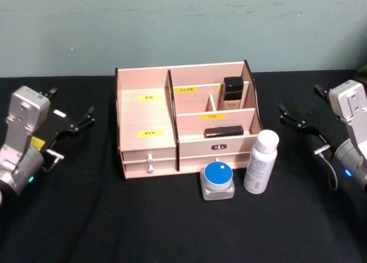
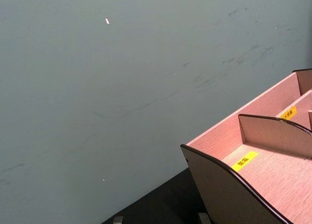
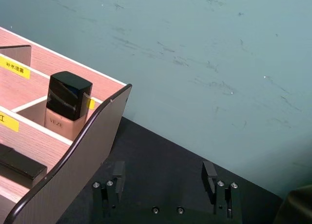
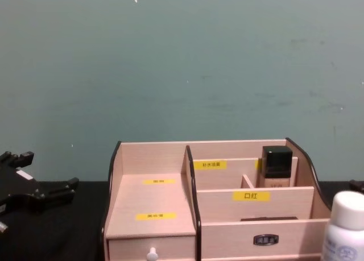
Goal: Pick up the facial cleanser and watermelon frost from the table and place them into the tiered storage box.
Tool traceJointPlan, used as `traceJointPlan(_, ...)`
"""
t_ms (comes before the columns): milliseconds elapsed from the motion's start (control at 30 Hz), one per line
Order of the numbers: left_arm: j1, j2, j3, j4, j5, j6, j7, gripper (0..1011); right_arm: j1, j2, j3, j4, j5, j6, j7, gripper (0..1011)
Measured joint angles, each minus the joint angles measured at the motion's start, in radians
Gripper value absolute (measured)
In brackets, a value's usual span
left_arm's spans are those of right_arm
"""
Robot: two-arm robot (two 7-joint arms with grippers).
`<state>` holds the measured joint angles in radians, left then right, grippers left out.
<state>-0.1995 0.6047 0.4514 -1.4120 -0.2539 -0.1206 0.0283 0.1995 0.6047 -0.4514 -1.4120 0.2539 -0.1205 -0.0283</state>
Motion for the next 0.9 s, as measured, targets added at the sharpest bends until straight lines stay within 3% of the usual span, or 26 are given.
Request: traceJointPlan(900,0.0,0.0,0.0,0.0,0.0,0.0,0.0,1001,0.0,0.0,0.0,0.0,0.0,0.0,0.0,1002)
